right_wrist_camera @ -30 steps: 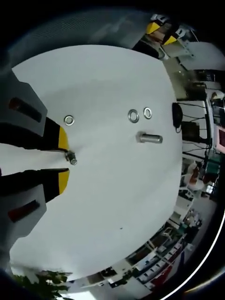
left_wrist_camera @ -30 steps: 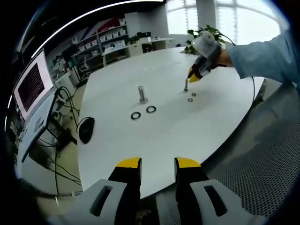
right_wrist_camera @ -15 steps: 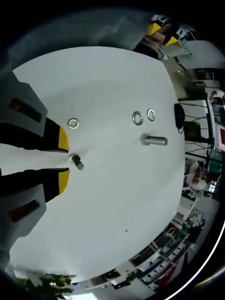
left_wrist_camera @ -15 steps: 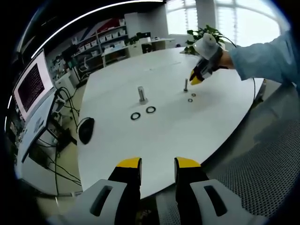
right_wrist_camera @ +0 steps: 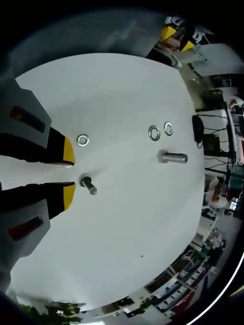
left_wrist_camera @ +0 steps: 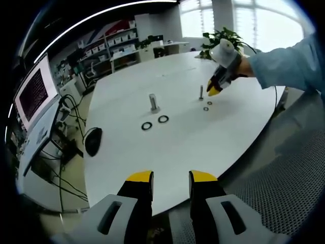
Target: Place the washer onto the threaded stud by aligning its center hole with the stud, sliding it down to the base, and recovering from edge contact or off-axis alignment until the washer reaches the visible bottom stop.
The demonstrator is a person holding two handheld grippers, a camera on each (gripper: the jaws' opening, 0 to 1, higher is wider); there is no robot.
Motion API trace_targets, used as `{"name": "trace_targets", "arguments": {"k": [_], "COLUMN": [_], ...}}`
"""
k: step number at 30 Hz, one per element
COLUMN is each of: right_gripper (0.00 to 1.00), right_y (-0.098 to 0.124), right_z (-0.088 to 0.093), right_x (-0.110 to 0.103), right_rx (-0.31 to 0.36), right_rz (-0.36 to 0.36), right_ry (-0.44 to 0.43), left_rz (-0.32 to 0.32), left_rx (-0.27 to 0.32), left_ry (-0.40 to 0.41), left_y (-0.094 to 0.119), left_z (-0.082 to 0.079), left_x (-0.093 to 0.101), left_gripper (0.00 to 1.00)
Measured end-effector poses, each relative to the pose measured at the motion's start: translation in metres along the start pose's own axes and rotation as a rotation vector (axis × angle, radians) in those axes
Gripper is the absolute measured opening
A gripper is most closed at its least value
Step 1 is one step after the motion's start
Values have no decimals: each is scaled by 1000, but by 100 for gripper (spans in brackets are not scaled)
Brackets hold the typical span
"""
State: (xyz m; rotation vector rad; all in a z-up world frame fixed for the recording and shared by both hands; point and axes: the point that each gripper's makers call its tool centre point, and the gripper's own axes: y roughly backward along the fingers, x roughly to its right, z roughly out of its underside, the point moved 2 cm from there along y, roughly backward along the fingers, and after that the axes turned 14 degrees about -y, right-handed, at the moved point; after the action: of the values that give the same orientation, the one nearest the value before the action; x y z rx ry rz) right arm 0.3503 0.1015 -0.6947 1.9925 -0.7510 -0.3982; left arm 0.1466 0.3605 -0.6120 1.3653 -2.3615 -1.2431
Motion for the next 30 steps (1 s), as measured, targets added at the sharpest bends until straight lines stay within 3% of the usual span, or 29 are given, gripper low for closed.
{"name": "trace_targets", "arguments": {"k": [21, 27, 30], "right_gripper": [19, 20, 20], "right_y": [-14, -18, -19], "right_z": [23, 22, 23], "right_x": [-7, -9, -6], "right_rx": [-70, -41, -42], "right_rz": [-58, -92, -81], "right_ry": [-48, -144, -150], "left_rz": [0, -1, -3], "left_rx": [-11, -13, -14], "left_ry": [3, 5, 7], "left_y": [0, 0, 0], "left_z": [2, 2, 2], "left_x": [0, 0, 0], "left_gripper": [26, 26, 26]}}
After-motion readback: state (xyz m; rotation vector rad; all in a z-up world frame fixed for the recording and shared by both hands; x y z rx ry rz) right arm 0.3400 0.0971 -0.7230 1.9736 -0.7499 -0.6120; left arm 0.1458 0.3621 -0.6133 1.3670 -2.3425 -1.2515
